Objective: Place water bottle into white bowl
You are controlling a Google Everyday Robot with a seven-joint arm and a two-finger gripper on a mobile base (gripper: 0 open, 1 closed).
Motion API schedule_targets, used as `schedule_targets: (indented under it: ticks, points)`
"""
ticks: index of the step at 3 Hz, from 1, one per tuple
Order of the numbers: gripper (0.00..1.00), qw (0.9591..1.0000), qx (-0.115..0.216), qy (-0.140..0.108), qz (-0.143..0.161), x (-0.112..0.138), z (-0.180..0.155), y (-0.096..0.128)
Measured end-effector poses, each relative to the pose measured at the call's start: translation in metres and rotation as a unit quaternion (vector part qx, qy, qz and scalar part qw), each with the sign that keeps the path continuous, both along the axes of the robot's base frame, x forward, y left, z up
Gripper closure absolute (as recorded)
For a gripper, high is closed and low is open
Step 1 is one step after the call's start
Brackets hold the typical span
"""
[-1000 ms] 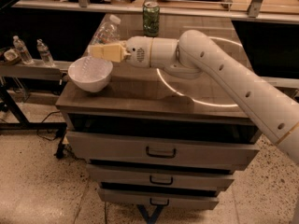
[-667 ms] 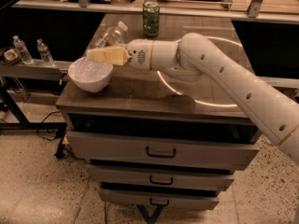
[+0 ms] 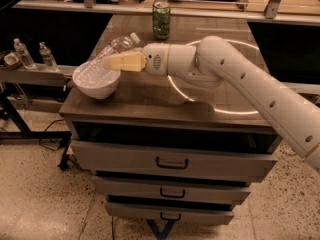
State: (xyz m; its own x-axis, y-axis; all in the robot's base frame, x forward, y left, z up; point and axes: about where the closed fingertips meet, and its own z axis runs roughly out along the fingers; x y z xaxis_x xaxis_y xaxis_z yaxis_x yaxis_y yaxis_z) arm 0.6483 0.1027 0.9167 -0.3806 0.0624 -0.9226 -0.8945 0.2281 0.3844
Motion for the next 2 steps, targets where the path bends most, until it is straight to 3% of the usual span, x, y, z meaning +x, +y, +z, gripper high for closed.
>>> schedule_targets:
  ticks: [1,2]
  points:
    - [0.0,0.9968,-0.041,-0.053,-0.044,0.018,0.016,-0.05]
    - [0.0,0.9855,-0.08,-0.119,-0.092,0.043,0.045,-0.114]
